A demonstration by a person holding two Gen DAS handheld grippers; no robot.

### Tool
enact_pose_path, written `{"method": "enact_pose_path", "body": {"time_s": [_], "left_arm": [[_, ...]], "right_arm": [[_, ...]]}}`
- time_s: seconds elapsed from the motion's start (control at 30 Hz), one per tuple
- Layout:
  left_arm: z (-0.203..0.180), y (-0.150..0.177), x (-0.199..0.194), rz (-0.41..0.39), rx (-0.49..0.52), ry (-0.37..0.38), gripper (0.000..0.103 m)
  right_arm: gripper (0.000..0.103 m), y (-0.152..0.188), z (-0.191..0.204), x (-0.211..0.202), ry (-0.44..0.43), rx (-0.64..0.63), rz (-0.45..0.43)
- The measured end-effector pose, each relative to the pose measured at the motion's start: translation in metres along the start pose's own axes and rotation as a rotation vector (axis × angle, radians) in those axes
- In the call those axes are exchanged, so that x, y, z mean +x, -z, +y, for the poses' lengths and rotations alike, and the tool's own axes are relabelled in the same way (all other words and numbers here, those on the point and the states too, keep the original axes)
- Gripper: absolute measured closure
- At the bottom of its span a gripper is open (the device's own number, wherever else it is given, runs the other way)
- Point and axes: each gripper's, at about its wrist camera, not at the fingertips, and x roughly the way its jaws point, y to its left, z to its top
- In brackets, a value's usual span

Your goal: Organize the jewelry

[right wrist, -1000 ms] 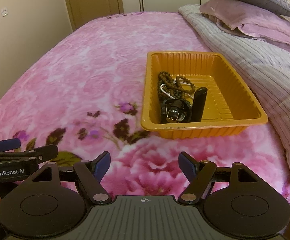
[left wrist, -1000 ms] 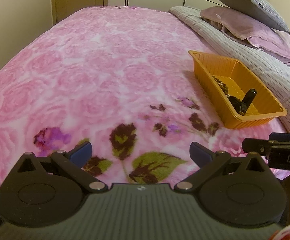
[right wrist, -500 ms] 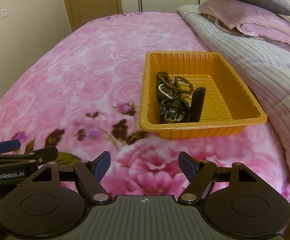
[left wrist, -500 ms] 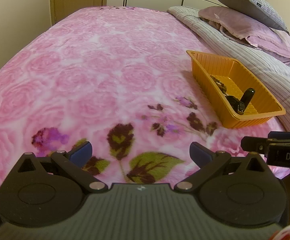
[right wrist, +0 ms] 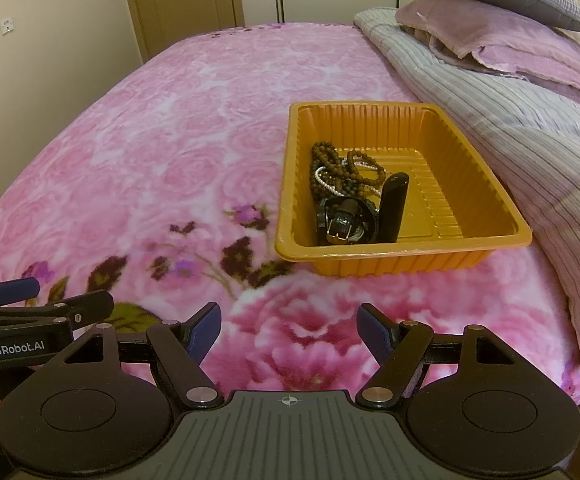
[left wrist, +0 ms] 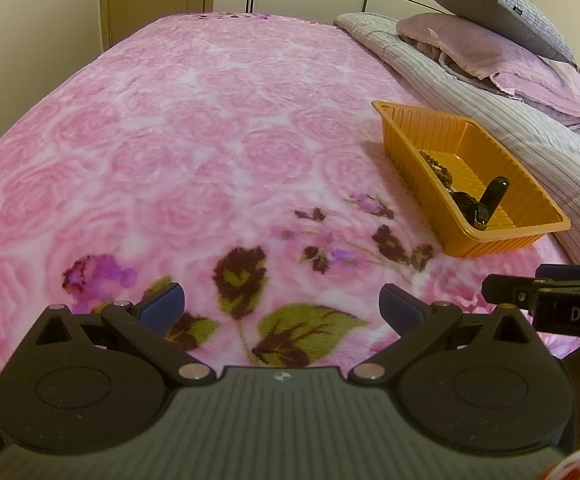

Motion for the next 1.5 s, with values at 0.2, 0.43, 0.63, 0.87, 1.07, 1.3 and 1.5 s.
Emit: {"method": "enact_pose_path", "body": {"time_s": [0.2, 0.43, 0.63, 0.87, 1.07, 1.3, 1.5], "left_arm": [[-0.0001, 0.0002, -0.0001, -0.003, 0.003, 0.001, 0.000], [-0.0006, -0.0001, -0.0007, -0.003, 0.002, 0.003, 0.000], [-0.0007, -0.0008, -0.0010, -0.004, 0.004, 0.004, 0.000], [-0.0014, -0.0023, -0.0023, -0.004, 0.007, 0.005, 0.000], [-0.0025, -0.0036, -0.0021, -0.003, 0.011, 0.007, 0.000], [-0.0033, -0.0040, -0.0015, -0.004, 0.018, 0.012, 0.000], [-0.0032, -0.0048, -0.0009, -0.004, 0.020, 0.016, 0.000]], "right_arm": [[0.028, 0.0000, -0.0007, -0.0003, 0.000, 0.001, 0.000], [0.028, 0.0001, -0.0021, -0.0001, 0.000, 0.002, -0.001], [0.028, -0.0007, -0.0027, 0.0007, 0.001, 0.000, -0.004], [0.029, -0.0015, -0.0017, 0.0006, -0.001, 0.002, -0.007], [0.028, -0.0020, -0.0016, 0.0006, 0.001, 0.001, -0.007], [0.028, -0.0027, -0.0024, 0.0000, 0.001, 0.001, -0.008], [0.028, -0.0030, -0.0023, -0.0002, 0.002, 0.002, -0.008]]}}
